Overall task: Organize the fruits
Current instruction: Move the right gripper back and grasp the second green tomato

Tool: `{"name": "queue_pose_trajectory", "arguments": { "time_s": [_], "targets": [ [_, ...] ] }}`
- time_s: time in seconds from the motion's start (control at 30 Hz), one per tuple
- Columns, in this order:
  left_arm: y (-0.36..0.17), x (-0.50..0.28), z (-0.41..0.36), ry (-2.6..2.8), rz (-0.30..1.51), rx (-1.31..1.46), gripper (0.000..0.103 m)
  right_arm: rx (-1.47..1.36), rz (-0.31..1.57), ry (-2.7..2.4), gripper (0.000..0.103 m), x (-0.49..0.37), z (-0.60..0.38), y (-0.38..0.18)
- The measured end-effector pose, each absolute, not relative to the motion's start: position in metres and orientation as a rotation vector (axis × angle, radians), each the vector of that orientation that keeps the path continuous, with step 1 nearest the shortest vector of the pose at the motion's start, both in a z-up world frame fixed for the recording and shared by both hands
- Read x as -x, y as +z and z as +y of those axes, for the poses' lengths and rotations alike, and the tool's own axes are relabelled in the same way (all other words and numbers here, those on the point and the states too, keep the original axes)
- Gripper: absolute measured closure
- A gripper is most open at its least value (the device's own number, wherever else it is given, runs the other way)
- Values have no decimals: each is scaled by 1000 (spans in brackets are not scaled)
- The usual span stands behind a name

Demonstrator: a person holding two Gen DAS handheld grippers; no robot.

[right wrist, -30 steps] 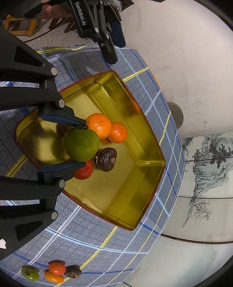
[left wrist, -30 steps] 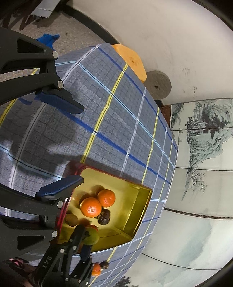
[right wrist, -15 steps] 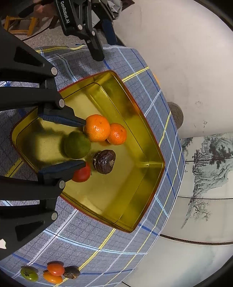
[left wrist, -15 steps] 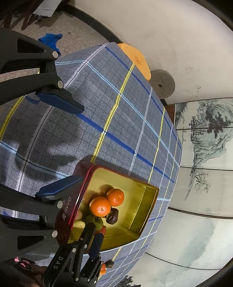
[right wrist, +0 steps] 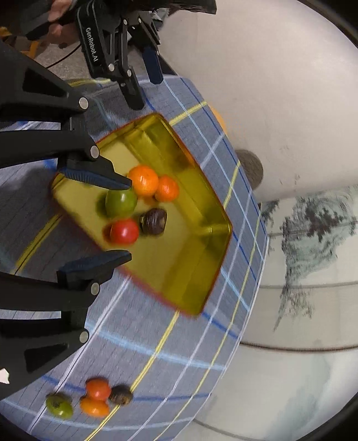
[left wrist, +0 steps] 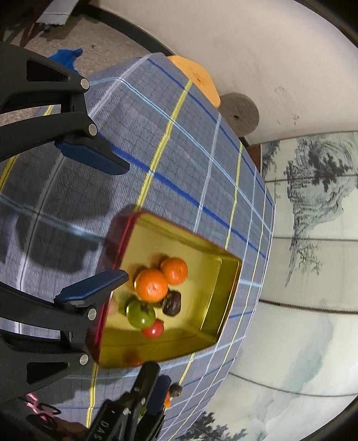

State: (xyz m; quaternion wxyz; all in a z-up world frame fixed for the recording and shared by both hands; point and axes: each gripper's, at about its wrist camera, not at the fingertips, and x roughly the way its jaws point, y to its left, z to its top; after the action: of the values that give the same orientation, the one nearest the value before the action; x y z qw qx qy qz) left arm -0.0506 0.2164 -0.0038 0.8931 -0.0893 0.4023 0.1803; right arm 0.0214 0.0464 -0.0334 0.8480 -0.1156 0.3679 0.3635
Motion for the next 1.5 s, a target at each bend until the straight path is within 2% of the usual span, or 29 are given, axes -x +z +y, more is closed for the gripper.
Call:
{"name": "queue_pose_trajectory", "arguments": {
  "time_s": [0.63,1.23,1.33,1.5],
  "targets": [
    [0,1,128,157,859,85,31,99,832,340,59,-65,-154,-54],
    [-4,-50,60,25,870,48,31,101,860,339,58,-92,-155,-83],
    [-5,-59,50,19,870,36,31,101,865,350,66,-93,-154,-85],
    [-12,-75,37,10,873,33,31,83,859,360,69,-94,-157,-85]
  ]
}}
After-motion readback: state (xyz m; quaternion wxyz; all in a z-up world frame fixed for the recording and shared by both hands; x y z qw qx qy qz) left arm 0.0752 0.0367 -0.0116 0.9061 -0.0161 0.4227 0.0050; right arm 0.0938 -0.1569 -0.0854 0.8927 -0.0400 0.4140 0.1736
